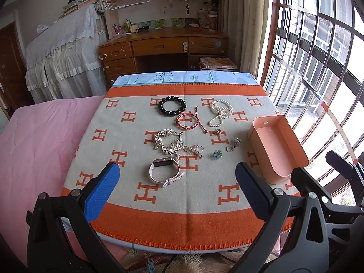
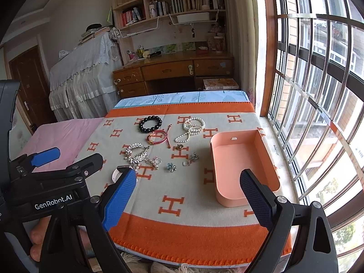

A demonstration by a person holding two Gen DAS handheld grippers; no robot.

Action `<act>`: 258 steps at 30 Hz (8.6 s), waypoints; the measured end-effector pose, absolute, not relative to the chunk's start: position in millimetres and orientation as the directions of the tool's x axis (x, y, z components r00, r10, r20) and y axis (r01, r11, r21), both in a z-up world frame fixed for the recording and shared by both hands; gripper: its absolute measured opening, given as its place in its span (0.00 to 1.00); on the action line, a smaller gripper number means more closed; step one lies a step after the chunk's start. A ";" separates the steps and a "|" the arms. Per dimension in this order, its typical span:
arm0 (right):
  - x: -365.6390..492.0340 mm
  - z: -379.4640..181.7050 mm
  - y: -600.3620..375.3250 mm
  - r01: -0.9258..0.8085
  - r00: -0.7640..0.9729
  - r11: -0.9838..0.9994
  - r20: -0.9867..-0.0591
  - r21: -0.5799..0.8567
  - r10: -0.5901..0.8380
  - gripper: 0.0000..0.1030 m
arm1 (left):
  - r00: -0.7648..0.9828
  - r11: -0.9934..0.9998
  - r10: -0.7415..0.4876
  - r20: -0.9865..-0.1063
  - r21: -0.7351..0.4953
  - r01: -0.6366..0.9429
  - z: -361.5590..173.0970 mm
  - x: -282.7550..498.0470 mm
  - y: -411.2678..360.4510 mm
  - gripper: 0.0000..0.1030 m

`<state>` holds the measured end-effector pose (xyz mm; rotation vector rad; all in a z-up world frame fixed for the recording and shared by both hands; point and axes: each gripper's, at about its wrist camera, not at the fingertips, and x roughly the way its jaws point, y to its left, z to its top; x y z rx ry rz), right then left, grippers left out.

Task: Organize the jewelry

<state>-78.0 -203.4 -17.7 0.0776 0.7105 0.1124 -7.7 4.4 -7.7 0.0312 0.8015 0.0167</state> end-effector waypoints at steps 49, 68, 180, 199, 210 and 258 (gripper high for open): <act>177.3 -17.2 -167.2 -0.261 0.622 0.965 -0.769 -0.024 0.150 0.67 | 0.628 0.998 -0.050 -0.777 -0.021 0.053 -1.1 199.2 68.8 0.72; 358.3 -196.3 -135.2 -0.354 0.262 0.934 -0.953 0.050 0.150 0.33 | 0.389 0.998 -0.045 -0.920 -0.027 0.051 -132.8 347.6 86.5 0.72; 10.4 -167.1 -313.6 0.047 0.670 0.965 -0.724 0.260 0.162 0.32 | 0.512 0.886 -0.335 -0.791 -0.080 0.456 -117.8 92.3 -164.6 0.59; 6.8 -179.3 -313.3 0.088 0.637 0.960 -0.756 0.266 0.151 0.32 | 0.563 0.909 -0.327 -0.759 -0.089 0.407 -120.6 77.4 -123.3 0.58; 16.6 -171.1 -290.4 0.057 0.633 0.972 -0.761 0.228 0.141 0.32 | 0.616 0.927 -0.328 -0.717 -0.117 0.358 -108.7 76.6 -80.2 0.58; 375.6 -196.8 -184.9 -0.158 0.217 0.979 -0.963 0.126 0.159 0.32 | 0.286 0.832 -0.009 -0.958 0.151 0.534 -174.0 326.5 -3.6 0.60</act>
